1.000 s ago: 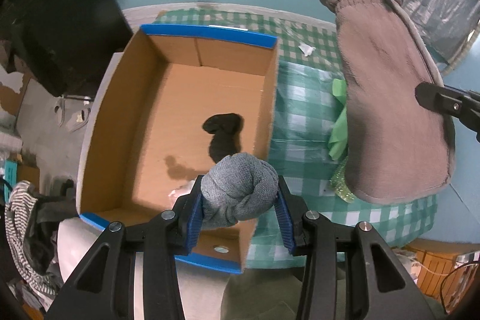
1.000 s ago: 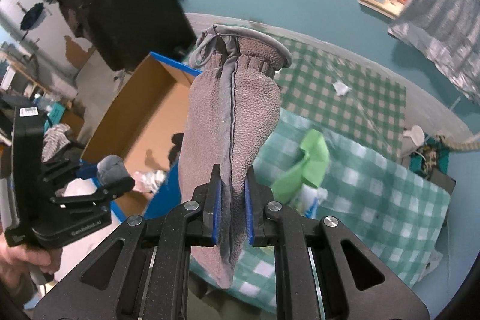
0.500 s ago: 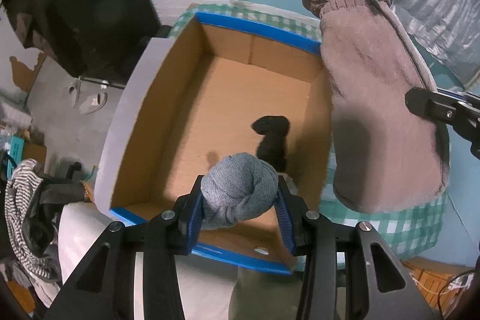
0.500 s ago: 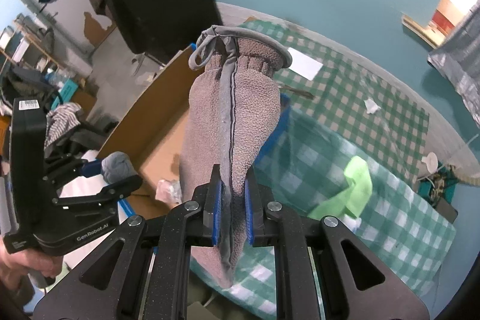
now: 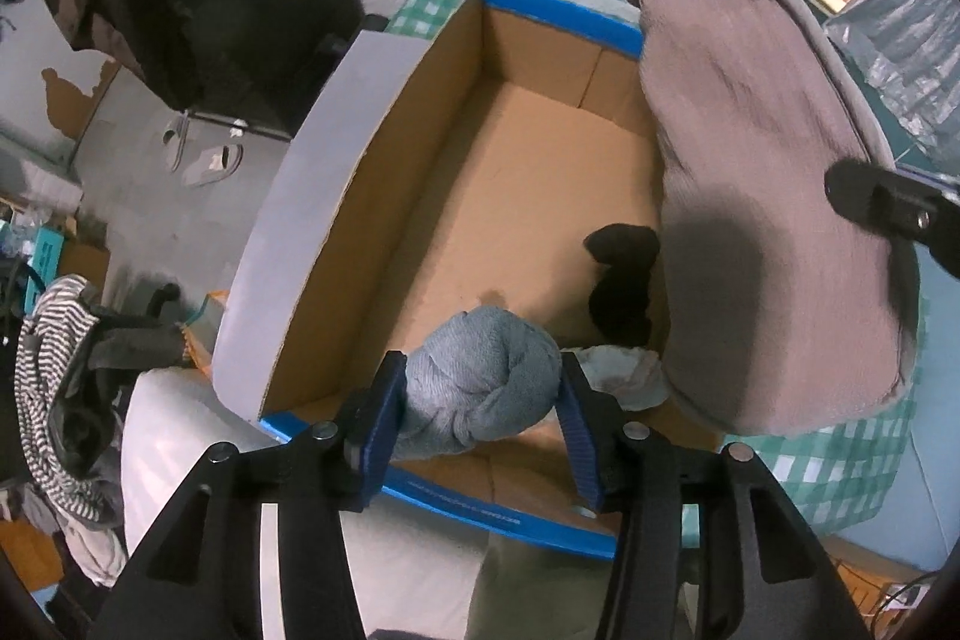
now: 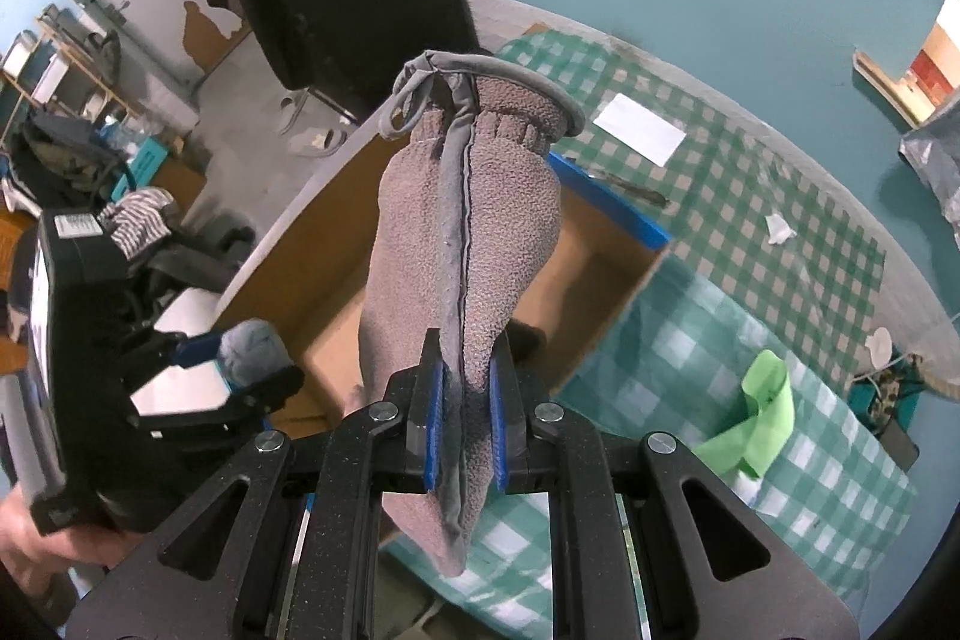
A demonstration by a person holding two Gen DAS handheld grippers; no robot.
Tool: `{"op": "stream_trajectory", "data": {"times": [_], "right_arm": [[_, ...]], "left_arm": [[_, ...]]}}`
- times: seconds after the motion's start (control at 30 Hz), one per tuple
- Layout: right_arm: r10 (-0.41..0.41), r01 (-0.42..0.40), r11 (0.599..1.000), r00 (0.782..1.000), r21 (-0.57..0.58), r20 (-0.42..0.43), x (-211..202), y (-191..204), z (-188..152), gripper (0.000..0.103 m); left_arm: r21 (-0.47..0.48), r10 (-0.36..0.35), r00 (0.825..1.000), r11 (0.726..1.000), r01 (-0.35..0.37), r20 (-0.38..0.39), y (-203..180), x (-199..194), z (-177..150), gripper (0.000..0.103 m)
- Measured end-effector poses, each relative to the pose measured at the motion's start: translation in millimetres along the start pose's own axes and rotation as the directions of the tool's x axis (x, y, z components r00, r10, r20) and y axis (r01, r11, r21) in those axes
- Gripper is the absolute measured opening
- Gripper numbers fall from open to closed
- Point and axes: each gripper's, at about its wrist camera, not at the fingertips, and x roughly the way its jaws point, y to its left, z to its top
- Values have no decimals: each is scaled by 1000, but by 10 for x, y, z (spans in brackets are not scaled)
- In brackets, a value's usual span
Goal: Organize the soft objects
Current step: 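Lift the mitten and grey sock and carry both over the box, then open both grippers to drop the mitten and grey sock into the box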
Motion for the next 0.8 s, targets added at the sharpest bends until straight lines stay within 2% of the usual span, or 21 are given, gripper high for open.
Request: {"op": "stream_trajectory", "data": {"times": [0.17,0.2,0.27,0.33,0.4,0.5,0.6,0.7,0.8], "right_arm": [[6,-6,1000,1000,-22,-11,106,87,70,12],[7,-8,1000,1000,-29,-15,131,102,78,12],[13,-13,999,1000,-37,-25,178,113,100,14],[19,-21,999,999,-38,-32,215,120,114,23],[20,-21,999,999,-42,-28,224,130,116,24],[22,-23,999,999,-44,-26,226,133,115,36],[16,-16,999,1000,-44,-16,201,125,99,41],[8,-8,1000,1000,-28,-17,191,97,95,51],[-3,3,1000,1000,-11,-18,164,29,71,53]], "left_arm": [[-7,14,1000,1000,-14,-17,31,31,-4,65],[-10,14,1000,1000,-14,-16,36,22,-7,71],[-18,14,1000,1000,-14,-12,52,9,-12,77],[-26,23,1000,999,-23,-6,64,-3,-6,77],[-32,32,999,999,-32,-1,71,-12,6,77],[-42,28,1000,999,-28,-9,76,-7,18,77],[-46,23,1000,999,-23,-6,67,-21,18,77],[-41,23,1000,999,-23,-8,46,-27,11,77],[-38,19,1000,999,-19,-7,18,-40,1,77]]}}
